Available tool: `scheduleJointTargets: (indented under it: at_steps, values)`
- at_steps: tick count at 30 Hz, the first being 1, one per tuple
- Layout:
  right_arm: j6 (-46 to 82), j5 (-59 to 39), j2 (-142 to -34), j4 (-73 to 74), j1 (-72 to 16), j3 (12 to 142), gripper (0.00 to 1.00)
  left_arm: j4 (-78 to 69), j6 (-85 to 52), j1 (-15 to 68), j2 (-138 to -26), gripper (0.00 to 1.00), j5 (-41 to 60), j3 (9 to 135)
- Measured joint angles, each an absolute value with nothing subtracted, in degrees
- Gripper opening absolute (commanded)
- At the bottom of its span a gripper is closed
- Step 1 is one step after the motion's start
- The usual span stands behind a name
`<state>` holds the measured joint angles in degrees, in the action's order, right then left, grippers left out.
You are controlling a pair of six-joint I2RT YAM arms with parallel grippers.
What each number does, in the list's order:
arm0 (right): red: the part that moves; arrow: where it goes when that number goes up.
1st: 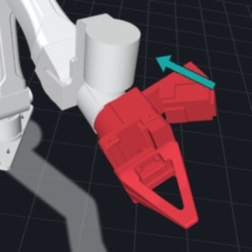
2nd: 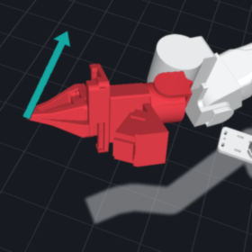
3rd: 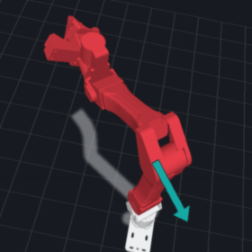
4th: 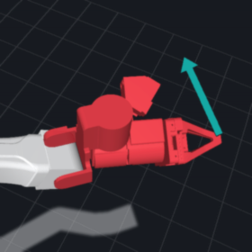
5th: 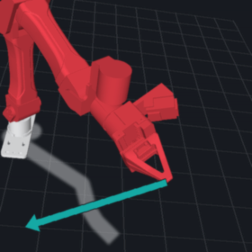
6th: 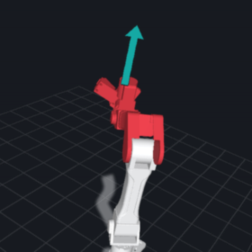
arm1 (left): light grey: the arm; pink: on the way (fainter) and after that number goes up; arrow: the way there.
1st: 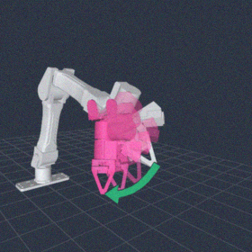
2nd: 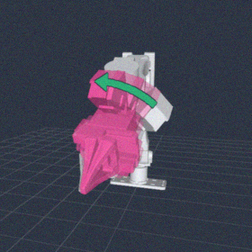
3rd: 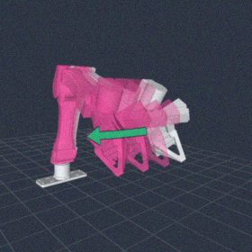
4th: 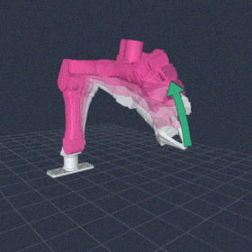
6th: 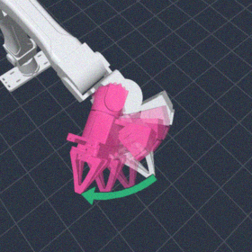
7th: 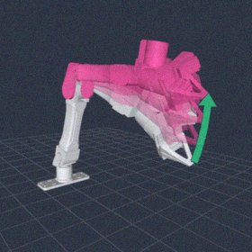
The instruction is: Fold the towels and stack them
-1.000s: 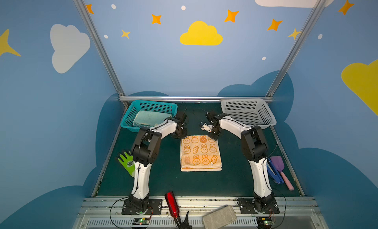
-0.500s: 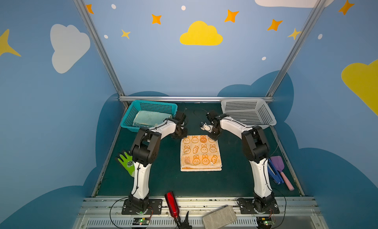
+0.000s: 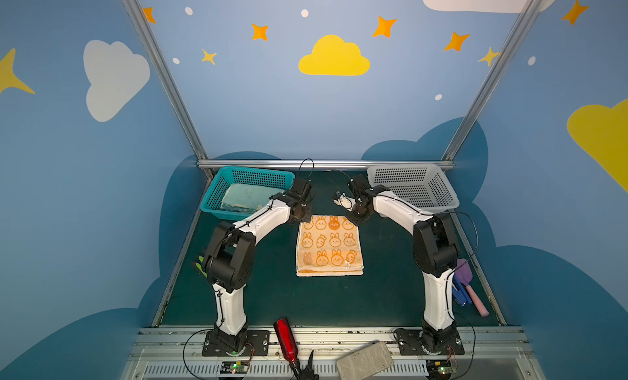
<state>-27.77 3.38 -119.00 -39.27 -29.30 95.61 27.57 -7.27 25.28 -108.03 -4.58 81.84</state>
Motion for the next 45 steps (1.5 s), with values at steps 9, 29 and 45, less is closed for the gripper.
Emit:
scheduleJointTargets:
  at_steps: [9,29,45]
  values:
    - [-27.22,0.95,-113.06,-37.93,-28.73,88.03,0.0,24.91,-6.44,25.74,-100.77,0.04,-5.93,72.16]
    - [-21.58,-2.09,-100.12,-37.89,-34.48,71.09,0.0,23.57,-7.88,33.91,-88.03,0.04,-8.49,58.22]
    - [-13.23,-1.17,-88.05,-38.06,-37.28,61.65,0.0,23.86,-10.55,40.25,-79.68,0.04,-10.61,47.94]
